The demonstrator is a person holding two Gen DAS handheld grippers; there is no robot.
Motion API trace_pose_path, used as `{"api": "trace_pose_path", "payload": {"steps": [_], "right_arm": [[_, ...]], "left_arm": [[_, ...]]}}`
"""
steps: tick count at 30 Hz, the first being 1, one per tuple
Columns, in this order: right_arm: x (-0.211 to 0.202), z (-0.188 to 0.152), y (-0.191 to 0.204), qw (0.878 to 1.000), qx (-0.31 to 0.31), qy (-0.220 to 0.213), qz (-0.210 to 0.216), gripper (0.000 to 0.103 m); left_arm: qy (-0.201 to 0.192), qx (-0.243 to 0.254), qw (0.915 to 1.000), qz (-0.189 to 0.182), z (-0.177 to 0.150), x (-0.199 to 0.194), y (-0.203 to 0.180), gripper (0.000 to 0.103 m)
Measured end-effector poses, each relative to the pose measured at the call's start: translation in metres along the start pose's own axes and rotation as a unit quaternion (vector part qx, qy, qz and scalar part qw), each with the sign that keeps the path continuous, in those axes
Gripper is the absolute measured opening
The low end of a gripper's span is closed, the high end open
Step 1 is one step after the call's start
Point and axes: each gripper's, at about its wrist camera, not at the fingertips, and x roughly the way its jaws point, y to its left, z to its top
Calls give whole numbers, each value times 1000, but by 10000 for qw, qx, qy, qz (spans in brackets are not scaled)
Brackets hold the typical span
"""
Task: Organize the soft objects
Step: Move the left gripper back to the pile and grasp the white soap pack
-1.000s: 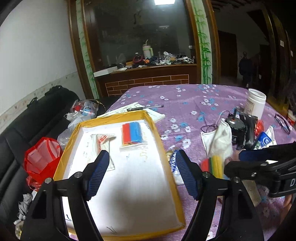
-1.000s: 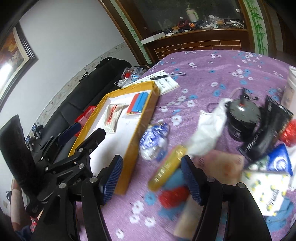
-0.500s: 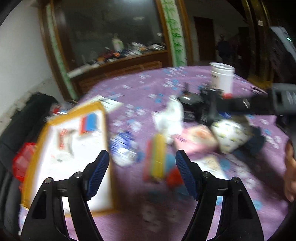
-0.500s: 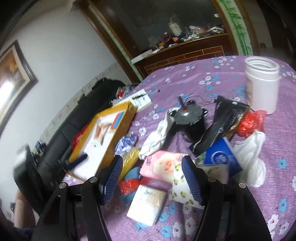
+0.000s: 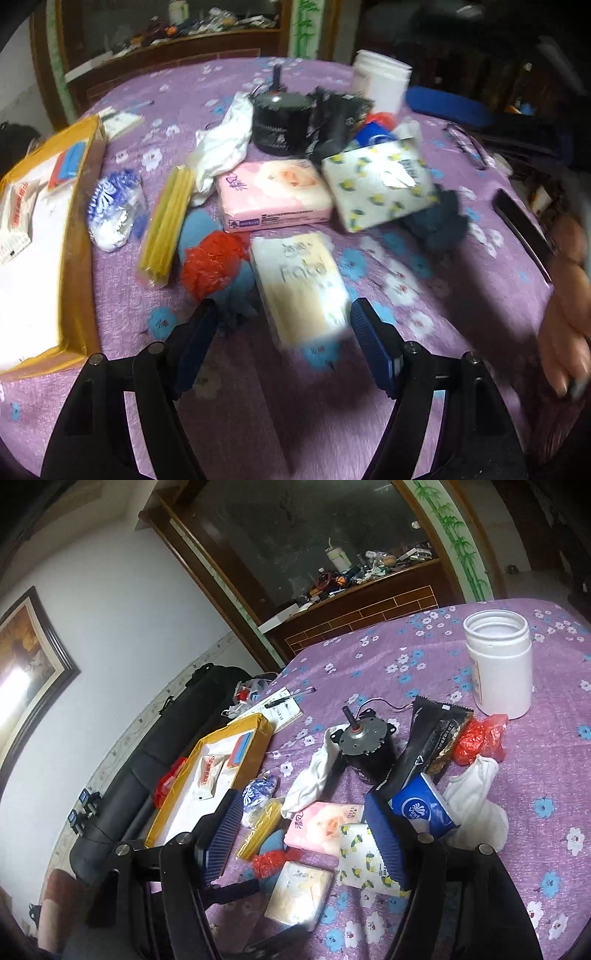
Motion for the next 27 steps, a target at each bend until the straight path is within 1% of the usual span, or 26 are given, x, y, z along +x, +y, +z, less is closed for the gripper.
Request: {"api": "trace_pose_path", "payload": {"steps": [1, 2, 3, 5, 6, 7, 8, 10, 11, 12, 14, 18, 20, 22, 24, 26, 27], "right_arm": [[0, 0, -1, 10000, 21, 3, 15, 71], [-1, 0, -2, 10000, 35, 1, 23, 71], [-2, 0, -2, 10000, 39, -16, 17, 71], [-3, 0, -4, 10000, 52, -51, -23, 71], [-3, 1, -5, 10000, 64, -53, -25, 71], [-3, 1, -6, 10000, 77, -42, -15, 71], [-3, 1, -7, 10000, 87, -41, -22, 71], [-1, 1, -8, 9999, 92, -11, -38, 71], [0, 0, -8, 9999, 94, 21, -29, 71], [3, 0, -7, 9999, 87, 58, -24, 71], [7, -3, -5, 9999, 34, 151, -27, 71], [18, -10, 5, 9992, -187, 352, 22, 71], [28, -16, 12, 9979, -334, 550, 103, 71], [41, -24, 20, 9953, -455, 822, 231, 70], [54, -34, 27, 9925, -619, 1040, 168, 68], [68, -44, 33, 9881, -823, 1295, 54, 60], [75, -49, 35, 9859, -895, 1413, 13, 49]], "left_arm": [[-43, -26, 10000, -66, 2, 2, -1, 74], [-48, 26, 10000, -10, 5, 5, -3, 74], [6, 131, 9998, 162, 10, 11, -7, 73], [-28, 280, 9992, 279, 14, 16, -12, 73], [-72, 404, 9984, 389, 15, 19, -16, 65], [-129, 491, 9975, 501, 13, 18, -18, 60], [-205, 549, 9971, 481, 10, 14, -18, 43], [-186, 581, 9975, 365, 6, 10, -16, 42], [-143, 556, 9981, 245, 2, 6, -13, 42], [-128, 524, 9985, 20, -5, -1, -8, 42], [-151, 517, 9983, -207, -19, -14, 1, 42], [-268, 273, 9985, -388, -39, -36, 27, 42], [-265, 115, 9988, -383, -46, -39, 41, 42], [-284, -38, 9993, -259, -50, -37, 57, 42], [-386, -245, 9983, -365, -52, -38, 70, 42], [-419, -358, 9976, -410, -52, -37, 75, 42], [-426, -348, 9977, -403, -51, -35, 75, 42]]}}
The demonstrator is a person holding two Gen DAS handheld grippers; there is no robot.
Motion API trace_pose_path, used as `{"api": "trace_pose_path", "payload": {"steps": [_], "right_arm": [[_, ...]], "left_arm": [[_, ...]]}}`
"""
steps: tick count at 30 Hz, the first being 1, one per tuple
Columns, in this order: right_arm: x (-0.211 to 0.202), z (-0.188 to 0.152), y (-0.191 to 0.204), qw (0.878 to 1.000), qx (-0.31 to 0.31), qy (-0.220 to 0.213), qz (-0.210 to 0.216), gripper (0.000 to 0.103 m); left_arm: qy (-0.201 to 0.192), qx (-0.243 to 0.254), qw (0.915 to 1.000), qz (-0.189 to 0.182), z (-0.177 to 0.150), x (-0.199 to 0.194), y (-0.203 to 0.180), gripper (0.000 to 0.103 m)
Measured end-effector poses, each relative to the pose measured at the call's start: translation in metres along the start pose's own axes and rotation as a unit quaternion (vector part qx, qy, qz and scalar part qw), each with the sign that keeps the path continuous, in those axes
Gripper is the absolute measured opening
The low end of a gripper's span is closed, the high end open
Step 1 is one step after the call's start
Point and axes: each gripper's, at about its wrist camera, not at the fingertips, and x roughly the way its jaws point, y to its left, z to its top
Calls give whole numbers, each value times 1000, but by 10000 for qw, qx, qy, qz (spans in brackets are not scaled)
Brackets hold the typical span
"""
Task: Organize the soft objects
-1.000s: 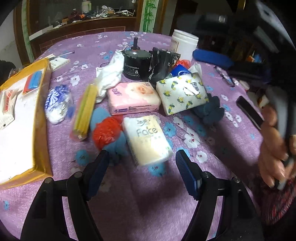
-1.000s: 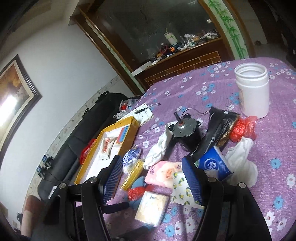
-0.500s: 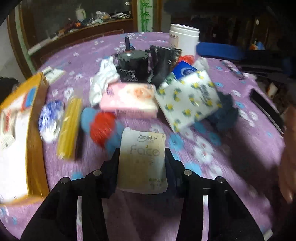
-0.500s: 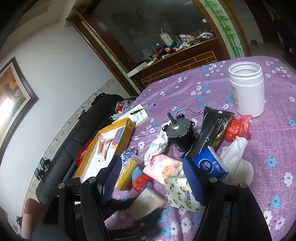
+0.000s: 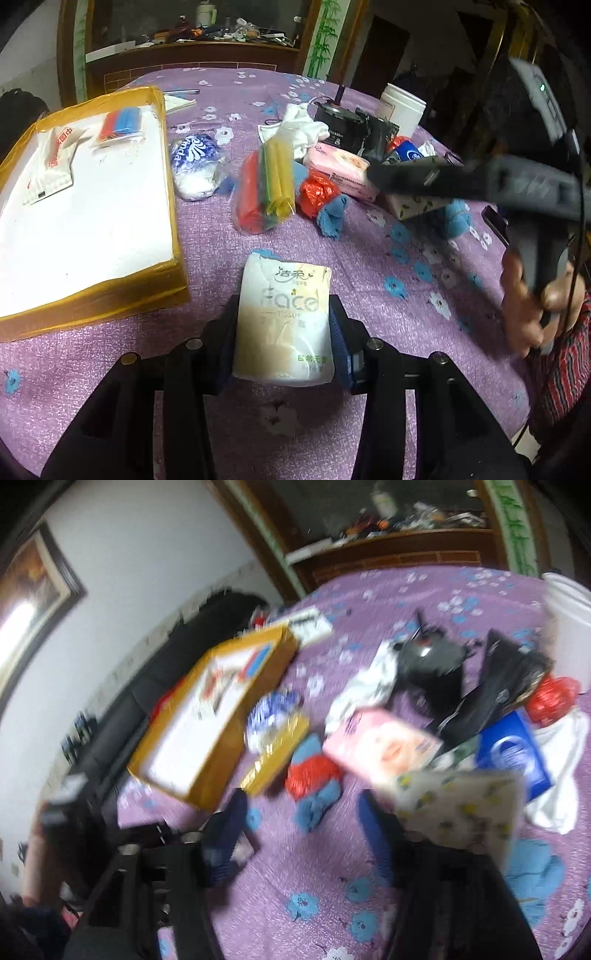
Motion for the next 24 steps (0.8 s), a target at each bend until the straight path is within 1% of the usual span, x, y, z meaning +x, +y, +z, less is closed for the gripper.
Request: {"api": "trace_pose_path", "payload": {"steps": [1, 5, 7, 10, 13, 15, 17, 18, 21, 23, 24], "right_arm": [[4, -2, 0, 9999, -35, 84, -47, 46], [18, -5, 1, 9988, -169, 218, -396, 46], [26, -5, 3, 9984, -164, 369, -408, 46], [45, 1, 9, 9952, -271, 632, -695, 49], [54, 11, 17, 9901, -494, 576, -1177, 49], [58, 15, 17, 9886, -515, 441, -1347, 50], [60, 12, 18, 9861, -650, 325, -1491, 44], [58, 11, 20, 9842, -758, 300, -1570, 28], [39, 12, 21, 9905, -676, 131, -1189, 26], [31, 14, 23, 9909, -706, 36, -1146, 26], [26, 14, 24, 9923, -674, -19, -1043, 26]], "left_arm": [[-5, 31, 10000, -4, -1, 0, -1, 42], [-3, 74, 10000, 62, -1, 1, -3, 42], [-3, 74, 10000, 62, -1, 1, -3, 42], [-4, 82, 9999, 71, -1, 0, -2, 42], [-8, 79, 9999, 75, -1, 1, -1, 42], [-13, 56, 10000, 54, -2, 0, 0, 42], [-15, 58, 10000, 58, -2, 0, 0, 42], [-20, 42, 10000, 49, -2, -1, 0, 42], [-6, -13, 10000, 59, -1, -1, 0, 42], [1, -9, 10000, -64, 3, 0, -4, 42], [-61, 4, 9999, -103, 8, 0, -7, 42]]}}
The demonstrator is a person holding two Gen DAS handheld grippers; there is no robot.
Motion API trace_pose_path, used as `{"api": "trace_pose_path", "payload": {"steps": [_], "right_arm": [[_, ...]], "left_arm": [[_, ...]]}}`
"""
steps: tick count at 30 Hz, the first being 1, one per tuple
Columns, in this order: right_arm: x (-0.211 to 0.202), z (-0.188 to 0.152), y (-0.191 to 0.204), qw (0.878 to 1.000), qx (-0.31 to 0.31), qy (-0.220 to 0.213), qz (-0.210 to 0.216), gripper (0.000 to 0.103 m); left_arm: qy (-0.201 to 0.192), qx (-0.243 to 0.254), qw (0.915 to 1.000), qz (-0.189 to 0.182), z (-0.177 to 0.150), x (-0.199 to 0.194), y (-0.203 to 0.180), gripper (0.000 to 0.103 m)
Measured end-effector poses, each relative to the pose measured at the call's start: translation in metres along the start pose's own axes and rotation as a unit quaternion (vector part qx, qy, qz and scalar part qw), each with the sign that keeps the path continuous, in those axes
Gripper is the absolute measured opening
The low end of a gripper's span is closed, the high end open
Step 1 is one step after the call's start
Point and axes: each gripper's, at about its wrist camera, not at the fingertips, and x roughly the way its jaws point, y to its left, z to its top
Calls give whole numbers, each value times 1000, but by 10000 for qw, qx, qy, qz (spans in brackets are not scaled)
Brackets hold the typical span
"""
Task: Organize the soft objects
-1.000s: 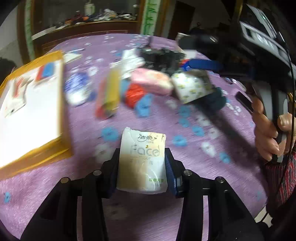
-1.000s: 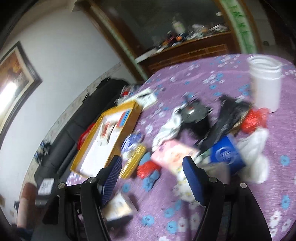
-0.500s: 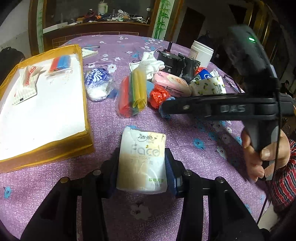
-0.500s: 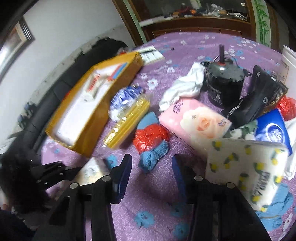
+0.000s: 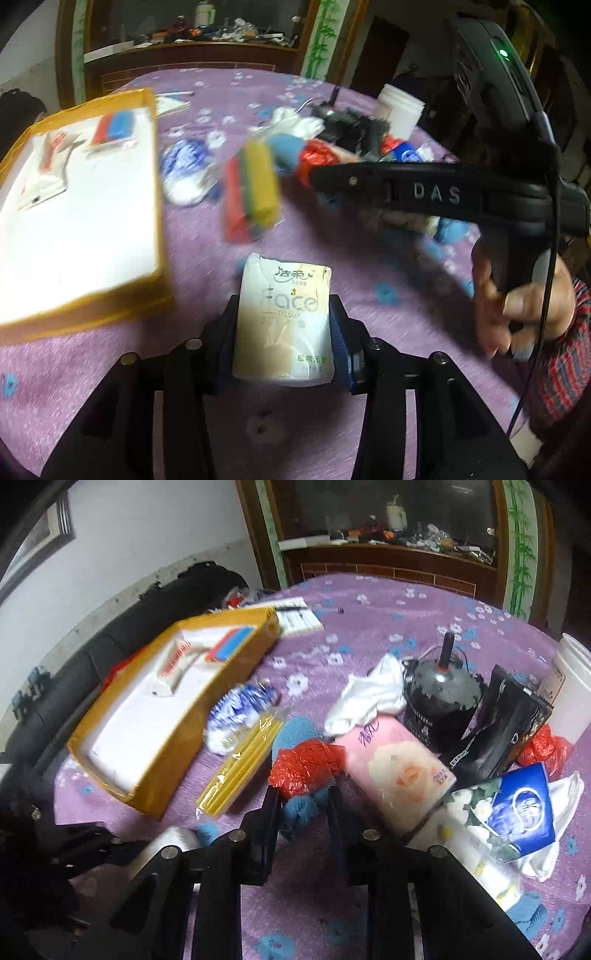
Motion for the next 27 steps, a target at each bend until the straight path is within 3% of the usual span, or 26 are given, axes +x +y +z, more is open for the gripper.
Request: {"api": "trace_pose_path", "payload": {"steps": [6, 13, 27], "right_arm": [[-5, 2, 0, 9999, 85, -43, 49, 26], [-22, 7, -13, 9981, 414, -458, 36, 26], [-32, 9, -20, 9964, 551, -638, 48, 26]], "left_arm": [[-234, -67, 9997, -65, 16, 10, -13, 42], [-22, -525, 9986, -50, 16, 21, 0, 42], [-284, -303, 9991, 44, 17, 11, -9, 42]]}}
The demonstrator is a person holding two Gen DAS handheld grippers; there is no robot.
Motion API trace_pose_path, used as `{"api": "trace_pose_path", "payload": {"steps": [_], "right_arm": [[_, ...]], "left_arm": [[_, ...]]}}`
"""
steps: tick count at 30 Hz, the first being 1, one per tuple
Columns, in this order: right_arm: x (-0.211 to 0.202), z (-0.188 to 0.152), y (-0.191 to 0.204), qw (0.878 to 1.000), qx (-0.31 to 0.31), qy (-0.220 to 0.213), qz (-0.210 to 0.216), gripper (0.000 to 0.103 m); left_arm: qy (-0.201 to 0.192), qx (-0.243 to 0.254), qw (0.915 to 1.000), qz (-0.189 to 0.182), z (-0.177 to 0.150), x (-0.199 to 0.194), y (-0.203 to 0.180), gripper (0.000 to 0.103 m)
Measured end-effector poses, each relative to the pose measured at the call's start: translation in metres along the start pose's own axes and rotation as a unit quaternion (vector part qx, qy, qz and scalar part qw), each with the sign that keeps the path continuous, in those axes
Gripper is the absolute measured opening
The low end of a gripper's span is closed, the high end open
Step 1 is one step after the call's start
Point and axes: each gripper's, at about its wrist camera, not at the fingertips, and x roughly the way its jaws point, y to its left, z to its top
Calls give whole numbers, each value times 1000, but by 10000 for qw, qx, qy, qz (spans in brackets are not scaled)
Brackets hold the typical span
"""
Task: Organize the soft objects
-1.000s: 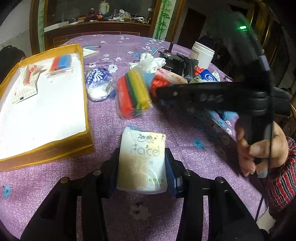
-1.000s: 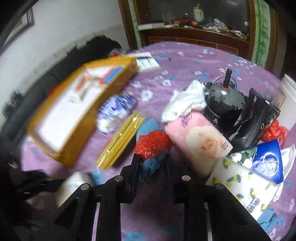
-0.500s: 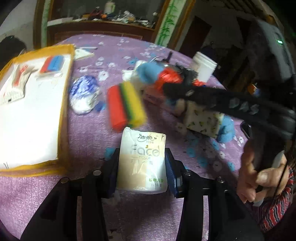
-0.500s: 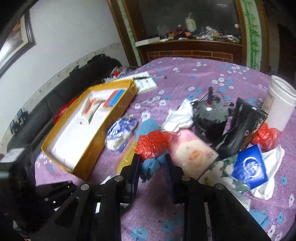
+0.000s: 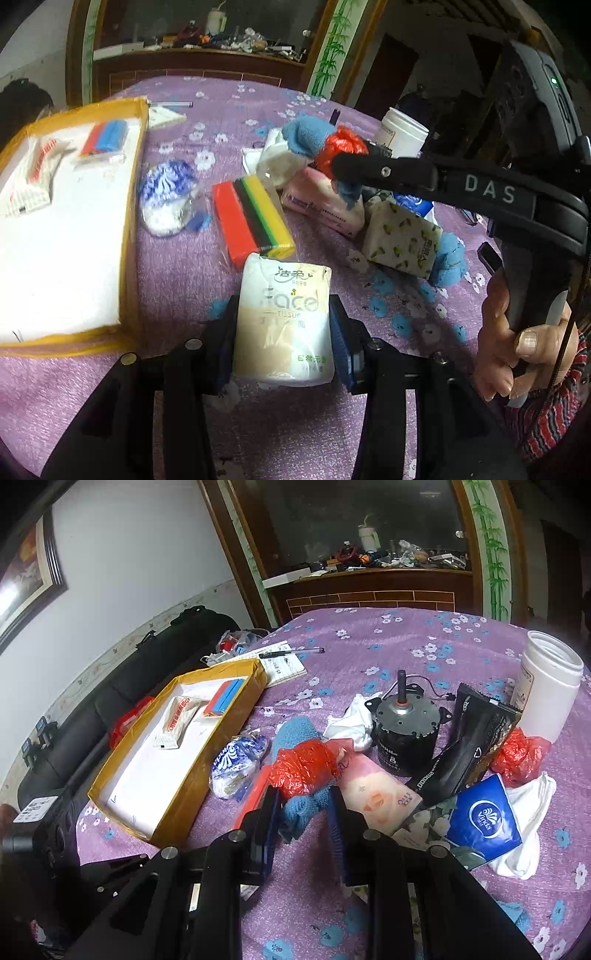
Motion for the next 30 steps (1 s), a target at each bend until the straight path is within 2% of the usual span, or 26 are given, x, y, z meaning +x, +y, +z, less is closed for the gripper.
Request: {"api": "trace_pose_path", "payload": {"steps": [19, 30], "right_arm": [[-13, 4, 0, 9998, 36, -194, 23, 26], [-14, 4, -1, 9998, 50, -179, 38, 26]], "left_arm": [[-219, 61, 9997, 130, 6, -18, -5, 42], [-464, -94, 9985, 278, 13, -37, 11, 42]]}}
